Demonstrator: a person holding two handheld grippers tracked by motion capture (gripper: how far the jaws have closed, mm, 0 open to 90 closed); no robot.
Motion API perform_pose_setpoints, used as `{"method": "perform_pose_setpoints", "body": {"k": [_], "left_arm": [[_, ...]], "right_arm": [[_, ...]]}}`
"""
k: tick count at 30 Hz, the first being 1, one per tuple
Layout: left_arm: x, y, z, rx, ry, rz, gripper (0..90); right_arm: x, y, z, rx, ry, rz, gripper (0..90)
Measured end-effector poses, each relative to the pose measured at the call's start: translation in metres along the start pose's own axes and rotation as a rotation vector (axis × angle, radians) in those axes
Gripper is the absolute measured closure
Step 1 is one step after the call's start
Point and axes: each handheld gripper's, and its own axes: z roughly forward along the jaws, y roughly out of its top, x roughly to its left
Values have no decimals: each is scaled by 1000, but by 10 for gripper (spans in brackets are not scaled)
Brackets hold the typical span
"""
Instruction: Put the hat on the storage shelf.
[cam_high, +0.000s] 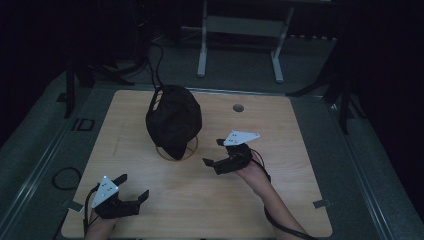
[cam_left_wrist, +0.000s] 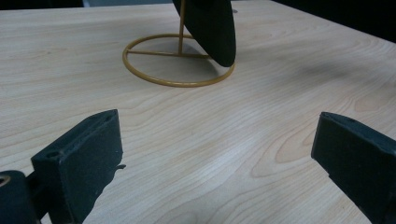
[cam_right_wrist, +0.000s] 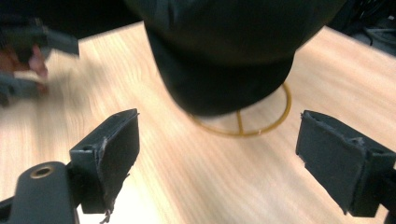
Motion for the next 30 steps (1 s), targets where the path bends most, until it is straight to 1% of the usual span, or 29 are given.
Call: {"method": "perform_pose_setpoints", "body": {"k": [1,2,3,4,5,8,11,12,13,14,15,18,22,25,28,30], "left_arm": [[0,0,0,2,1,-2,26],[0,0,0,2,1,-2,26],[0,-1,1,2,-1,-4,26],[0,-1,1,2,-1,-4,26],[0,-1,1,5,-2,1,26],[-1,-1,1,8,-3,3,26],[-1,-1,1,10,-4,3,26],[-1,-1,1,10,-4,3,26],[0,-1,1,8,-4,4,26],[0,-1,1,8,-4,4,26],[0,-1,1,8,-5,1,26],[0,-1,1,12,-7,1,26],[-1,-1,2,16,-13,3,26],[0,-1,2,25,-13,9,26],[0,-1,2,16,-13,3,26],[1,-1,2,19,-11,1,26]], "right_arm": [[1,-4,1,-2,-5,-1,132],[1,-4,1,-2,-5,-1,132],[2,-11,2,-12,-2,9,132],[2,-11,2,-12,-2,9,132],[3,-18,4,-8,-1,13,133],[6,-27,6,-2,7,1,133],[8,-35,6,-6,33,-11,133],[8,-35,6,-6,33,-11,133],[10,-40,6,-12,46,-15,132],[10,-40,6,-12,46,-15,132],[11,-44,5,-6,53,-14,133],[12,-50,4,7,45,-22,133],[12,-58,1,12,34,0,133],[12,-64,0,21,29,-1,133],[12,-69,-2,24,29,3,133],[12,-77,-3,40,28,5,133]]}}
